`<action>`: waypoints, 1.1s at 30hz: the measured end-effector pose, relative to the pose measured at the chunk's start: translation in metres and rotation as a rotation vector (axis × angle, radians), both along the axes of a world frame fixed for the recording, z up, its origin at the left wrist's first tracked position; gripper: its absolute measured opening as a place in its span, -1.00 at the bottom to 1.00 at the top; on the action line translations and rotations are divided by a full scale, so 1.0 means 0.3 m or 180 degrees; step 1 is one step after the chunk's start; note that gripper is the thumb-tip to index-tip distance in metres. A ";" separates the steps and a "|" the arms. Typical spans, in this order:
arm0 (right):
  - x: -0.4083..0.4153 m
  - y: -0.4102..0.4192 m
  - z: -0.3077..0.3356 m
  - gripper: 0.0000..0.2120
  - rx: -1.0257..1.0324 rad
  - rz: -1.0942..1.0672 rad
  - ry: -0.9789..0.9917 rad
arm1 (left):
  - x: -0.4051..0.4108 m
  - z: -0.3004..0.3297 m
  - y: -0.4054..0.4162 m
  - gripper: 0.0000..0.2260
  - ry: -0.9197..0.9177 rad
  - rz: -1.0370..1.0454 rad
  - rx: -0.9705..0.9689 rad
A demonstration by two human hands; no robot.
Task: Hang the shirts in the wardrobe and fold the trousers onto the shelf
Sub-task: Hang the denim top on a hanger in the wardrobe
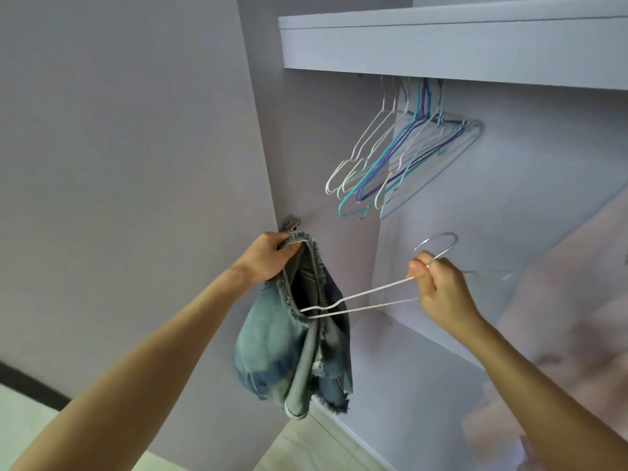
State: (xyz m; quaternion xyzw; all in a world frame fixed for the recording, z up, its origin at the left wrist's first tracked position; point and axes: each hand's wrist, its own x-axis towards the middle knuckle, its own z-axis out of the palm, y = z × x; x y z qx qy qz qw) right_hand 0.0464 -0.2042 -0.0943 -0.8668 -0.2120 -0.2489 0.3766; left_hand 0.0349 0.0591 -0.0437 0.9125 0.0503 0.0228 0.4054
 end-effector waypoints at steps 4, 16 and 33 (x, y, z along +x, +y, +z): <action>0.006 0.015 0.003 -0.67 -0.0397 -0.0370 0.0230 | 0.005 0.014 -0.019 -0.74 -0.0040 -0.0046 0.0638; 0.014 0.143 -0.025 -0.71 0.0608 -0.0610 0.0957 | -0.054 -0.026 -0.101 -0.72 -0.0318 -0.0690 0.0658; -0.156 0.168 -0.063 -0.85 0.0286 0.0715 -0.1173 | -0.042 -0.074 -0.048 -0.90 -0.0424 0.0118 0.0439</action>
